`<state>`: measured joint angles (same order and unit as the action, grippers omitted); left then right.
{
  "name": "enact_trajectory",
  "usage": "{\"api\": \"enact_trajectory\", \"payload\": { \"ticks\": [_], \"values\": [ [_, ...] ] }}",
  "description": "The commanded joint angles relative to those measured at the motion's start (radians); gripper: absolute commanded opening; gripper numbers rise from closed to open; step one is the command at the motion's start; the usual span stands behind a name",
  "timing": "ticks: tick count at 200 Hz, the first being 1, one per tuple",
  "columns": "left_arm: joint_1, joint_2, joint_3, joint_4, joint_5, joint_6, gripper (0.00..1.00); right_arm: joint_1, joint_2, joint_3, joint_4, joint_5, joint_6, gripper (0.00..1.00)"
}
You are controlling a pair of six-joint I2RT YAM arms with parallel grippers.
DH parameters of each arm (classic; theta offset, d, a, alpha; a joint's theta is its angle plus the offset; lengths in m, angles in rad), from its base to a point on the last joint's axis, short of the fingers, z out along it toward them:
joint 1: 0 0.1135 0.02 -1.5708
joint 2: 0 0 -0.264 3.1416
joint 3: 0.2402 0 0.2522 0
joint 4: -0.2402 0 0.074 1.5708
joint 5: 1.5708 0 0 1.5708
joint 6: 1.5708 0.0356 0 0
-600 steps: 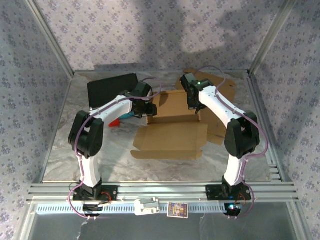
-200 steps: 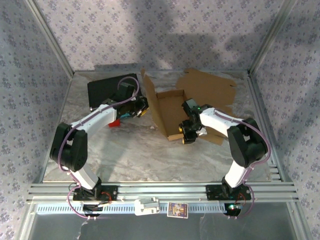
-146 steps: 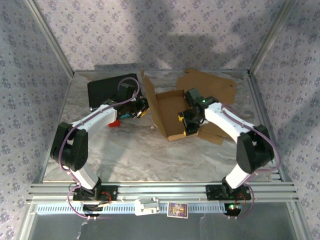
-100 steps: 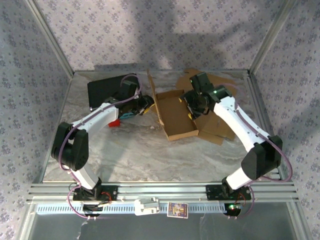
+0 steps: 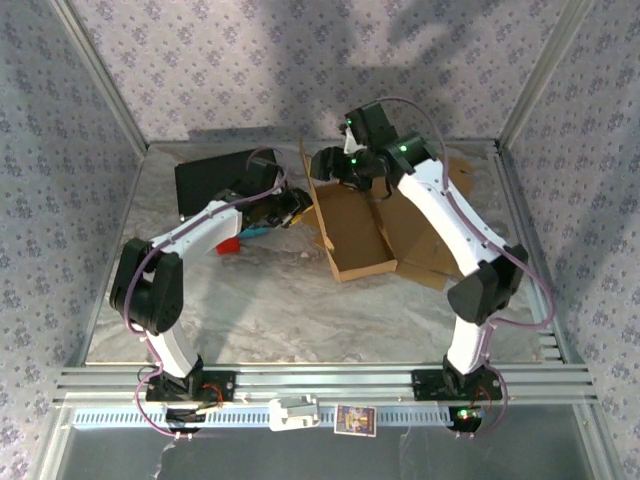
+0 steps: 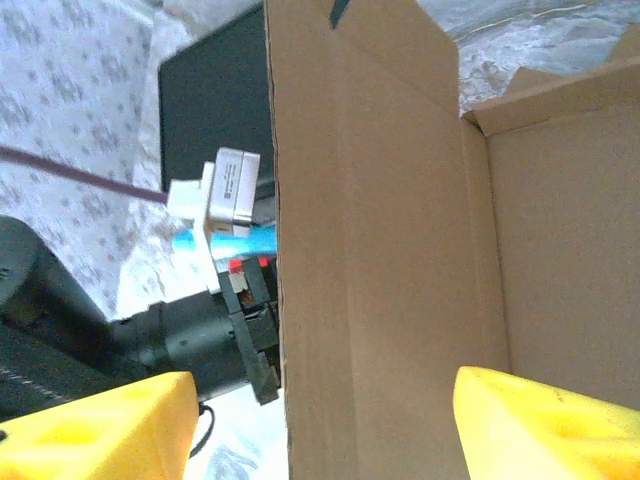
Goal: Fold the paper box
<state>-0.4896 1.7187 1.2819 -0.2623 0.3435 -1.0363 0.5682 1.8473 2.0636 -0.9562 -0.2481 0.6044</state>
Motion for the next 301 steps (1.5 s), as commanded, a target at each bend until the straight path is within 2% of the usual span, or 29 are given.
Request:
{"api": "enact_trajectory", "payload": {
  "ticks": [1, 41, 76, 104, 123, 133, 173, 224, 244, 260, 281, 301],
  "values": [
    [-0.008, 0.002, 0.046, -0.014, -0.006, 0.025, 0.42, 0.013, 0.056, 0.081, -0.096, -0.061, -0.116, 0.68],
    [-0.010, 0.005, 0.049, -0.016, -0.005, 0.028, 0.42, 0.037, 0.107, 0.100, -0.106, -0.047, -0.107, 0.61],
    [-0.010, 0.005, 0.055, -0.020, -0.001, 0.033, 0.42, 0.046, 0.140, 0.121, -0.112, 0.002, -0.104, 0.49],
    [-0.012, -0.017, 0.070, -0.061, -0.031, 0.052, 0.43, 0.052, 0.149, 0.142, -0.117, 0.078, -0.083, 0.25],
    [-0.021, -0.067, 0.086, -0.129, -0.109, 0.082, 0.45, 0.053, 0.124, 0.140, -0.092, 0.153, -0.027, 0.06],
    [-0.025, -0.102, 0.090, -0.166, -0.154, 0.097, 0.47, 0.061, 0.102, 0.130, -0.084, 0.206, 0.012, 0.00],
    [-0.038, -0.271, 0.079, -0.337, -0.315, 0.156, 0.49, 0.106, 0.022, 0.064, -0.090, 0.454, 0.283, 0.00],
    [-0.038, -0.448, 0.010, -0.481, -0.290, 0.223, 0.49, 0.191, -0.002, 0.083, -0.225, 0.761, 0.821, 0.00],
    [-0.038, -0.493, -0.012, -0.523, -0.278, 0.274, 0.49, 0.203, 0.078, 0.216, -0.415, 0.771, 1.083, 0.00],
    [-0.035, -0.524, -0.035, -0.534, -0.263, 0.321, 0.50, 0.203, 0.178, 0.391, -0.599, 0.731, 1.246, 0.00],
    [-0.035, -0.544, -0.063, -0.540, -0.255, 0.389, 0.50, 0.202, 0.286, 0.569, -0.762, 0.671, 1.370, 0.00],
    [-0.035, -0.573, -0.110, -0.514, -0.291, 0.449, 0.50, 0.202, 0.289, 0.552, -0.757, 0.675, 1.388, 0.00]
  ]
}}
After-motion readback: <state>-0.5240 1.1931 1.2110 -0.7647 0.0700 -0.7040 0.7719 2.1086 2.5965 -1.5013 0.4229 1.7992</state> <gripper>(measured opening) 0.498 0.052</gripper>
